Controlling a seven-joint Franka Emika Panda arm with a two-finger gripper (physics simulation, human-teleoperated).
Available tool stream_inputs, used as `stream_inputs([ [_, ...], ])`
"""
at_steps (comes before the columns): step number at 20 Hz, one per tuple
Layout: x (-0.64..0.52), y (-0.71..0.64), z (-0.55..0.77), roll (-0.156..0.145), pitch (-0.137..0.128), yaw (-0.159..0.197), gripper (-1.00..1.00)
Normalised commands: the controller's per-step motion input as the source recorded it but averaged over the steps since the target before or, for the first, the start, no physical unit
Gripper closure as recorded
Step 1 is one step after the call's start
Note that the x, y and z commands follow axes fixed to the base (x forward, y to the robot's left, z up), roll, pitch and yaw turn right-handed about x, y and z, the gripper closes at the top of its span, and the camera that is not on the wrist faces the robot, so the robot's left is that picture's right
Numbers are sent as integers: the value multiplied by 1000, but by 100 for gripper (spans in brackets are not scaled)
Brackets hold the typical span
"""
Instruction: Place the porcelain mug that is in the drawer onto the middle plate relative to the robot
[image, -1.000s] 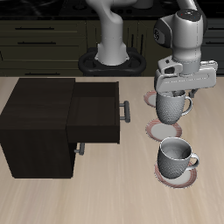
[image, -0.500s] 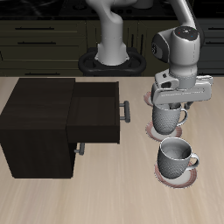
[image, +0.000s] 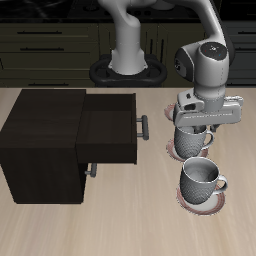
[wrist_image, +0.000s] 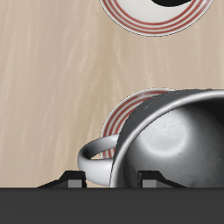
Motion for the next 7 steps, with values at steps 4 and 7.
stream_inputs([
  [4, -46, -68, -337, -14, 67, -24, 100],
  [7, -148, 23, -228, 7, 28, 22, 100],
])
